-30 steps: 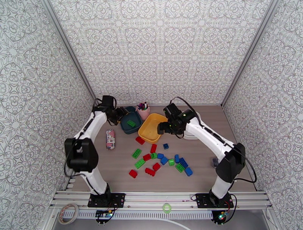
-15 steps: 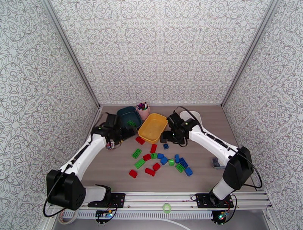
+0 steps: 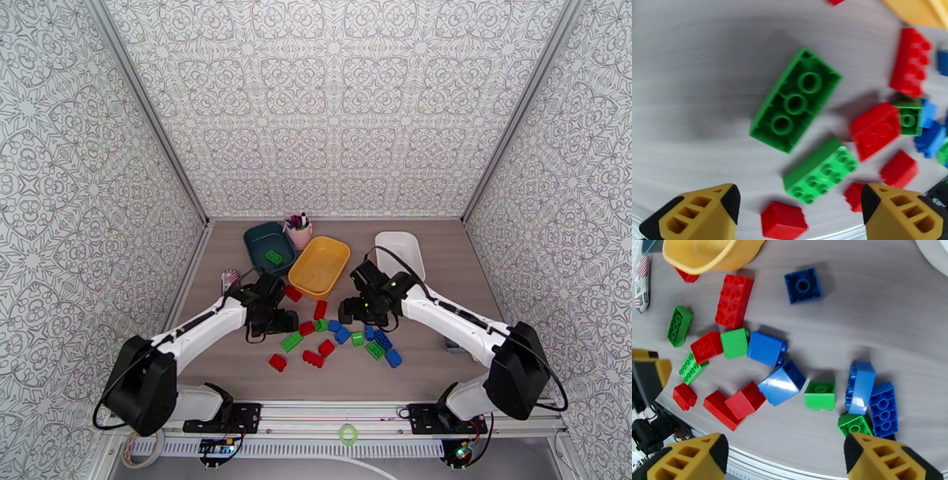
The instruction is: Sort the legos into containers by color
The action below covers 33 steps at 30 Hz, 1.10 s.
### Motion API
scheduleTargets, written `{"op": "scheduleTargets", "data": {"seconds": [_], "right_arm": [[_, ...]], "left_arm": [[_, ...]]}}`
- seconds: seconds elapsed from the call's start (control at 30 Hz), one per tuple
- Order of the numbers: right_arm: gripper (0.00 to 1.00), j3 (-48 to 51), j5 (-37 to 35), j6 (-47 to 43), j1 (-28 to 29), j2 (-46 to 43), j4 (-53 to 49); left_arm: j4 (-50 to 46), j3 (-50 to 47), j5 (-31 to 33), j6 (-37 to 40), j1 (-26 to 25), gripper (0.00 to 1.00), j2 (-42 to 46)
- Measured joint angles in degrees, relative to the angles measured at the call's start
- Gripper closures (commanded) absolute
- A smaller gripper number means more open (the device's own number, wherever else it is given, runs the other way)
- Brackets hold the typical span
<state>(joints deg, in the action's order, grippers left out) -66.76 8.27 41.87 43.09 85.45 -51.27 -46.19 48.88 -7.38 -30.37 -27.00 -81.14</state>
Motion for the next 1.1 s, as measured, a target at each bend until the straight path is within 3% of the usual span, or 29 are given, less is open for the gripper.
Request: {"op": "scheduleTargets", "data": {"seconds": [0.43, 1.1], "right_arm": [[0.16, -0.50, 5.68, 0.15, 4.13, 3.15, 3.93], [0.15, -0.52, 5.16, 0.11, 4.13, 3.52, 2.73]], "left_arm": [[0.13, 5.14, 2.03, 6.73, 0.81, 0.27, -11.43], [-1.29, 12.52, 2.99, 12.17, 1.99, 0.44, -20.02]]}}
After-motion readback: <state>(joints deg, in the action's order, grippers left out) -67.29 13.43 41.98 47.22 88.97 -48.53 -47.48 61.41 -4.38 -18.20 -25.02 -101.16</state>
